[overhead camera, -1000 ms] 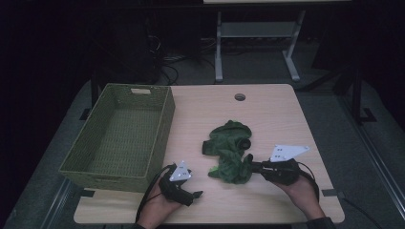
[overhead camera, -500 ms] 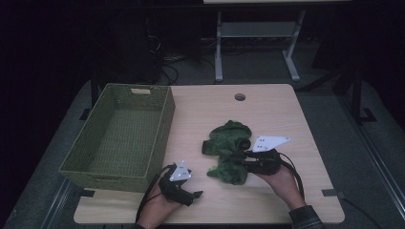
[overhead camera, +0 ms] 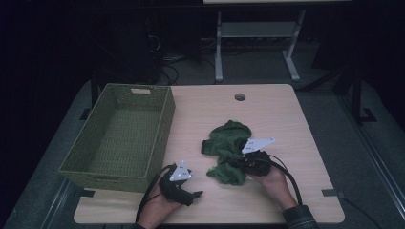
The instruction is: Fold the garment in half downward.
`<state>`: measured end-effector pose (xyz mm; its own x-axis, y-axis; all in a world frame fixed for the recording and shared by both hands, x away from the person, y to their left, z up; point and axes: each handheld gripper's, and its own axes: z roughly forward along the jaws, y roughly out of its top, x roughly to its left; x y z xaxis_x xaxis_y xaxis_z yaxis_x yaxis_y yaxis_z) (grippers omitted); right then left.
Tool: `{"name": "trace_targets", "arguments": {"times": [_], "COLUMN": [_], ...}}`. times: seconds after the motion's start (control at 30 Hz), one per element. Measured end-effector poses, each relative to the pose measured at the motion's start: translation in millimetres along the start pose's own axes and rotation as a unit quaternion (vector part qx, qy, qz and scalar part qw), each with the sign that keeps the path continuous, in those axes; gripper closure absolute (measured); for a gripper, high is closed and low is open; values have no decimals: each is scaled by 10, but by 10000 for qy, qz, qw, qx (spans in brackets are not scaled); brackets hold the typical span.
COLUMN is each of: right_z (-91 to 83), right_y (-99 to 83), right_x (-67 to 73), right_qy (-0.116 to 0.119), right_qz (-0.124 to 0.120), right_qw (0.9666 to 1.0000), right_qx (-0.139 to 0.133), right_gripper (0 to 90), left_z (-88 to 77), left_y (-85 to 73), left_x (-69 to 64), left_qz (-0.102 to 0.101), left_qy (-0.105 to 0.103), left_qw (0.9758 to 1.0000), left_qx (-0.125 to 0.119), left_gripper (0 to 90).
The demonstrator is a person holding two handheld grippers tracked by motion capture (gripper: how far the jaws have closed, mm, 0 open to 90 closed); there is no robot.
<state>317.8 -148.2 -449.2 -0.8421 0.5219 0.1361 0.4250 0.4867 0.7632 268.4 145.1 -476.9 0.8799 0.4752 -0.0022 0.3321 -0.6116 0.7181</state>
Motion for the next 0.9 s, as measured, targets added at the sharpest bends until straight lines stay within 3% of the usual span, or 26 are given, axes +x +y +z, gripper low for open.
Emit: {"name": "trace_targets", "arguments": {"times": [0.37, 0.57, 0.67, 0.9], "right_z": [89, 71, -17, -203], "right_y": [-32, -32, -7, 14], "right_x": [36, 64, 56, -5], "right_qy": [227, 140, 32, -246], "right_qz": [-31, -62, -59, 86], "right_qw": [9994, 9994, 9998, 9997], "right_qx": [260, 315, 207, 29], "right_gripper": [899, 891, 770, 587], "left_z": [1, 2, 0, 3], "left_y": [-1, -1, 0, 2], "left_x": [0, -1, 2, 6], "left_qz": [5, -11, 7, -18], "left_qy": [0, -4, 3, 20], "left_qw": [10000, 10000, 10000, 10000], "left_qx": [-3, -3, 0, -12], "left_gripper": [141, 141, 142, 143]}}
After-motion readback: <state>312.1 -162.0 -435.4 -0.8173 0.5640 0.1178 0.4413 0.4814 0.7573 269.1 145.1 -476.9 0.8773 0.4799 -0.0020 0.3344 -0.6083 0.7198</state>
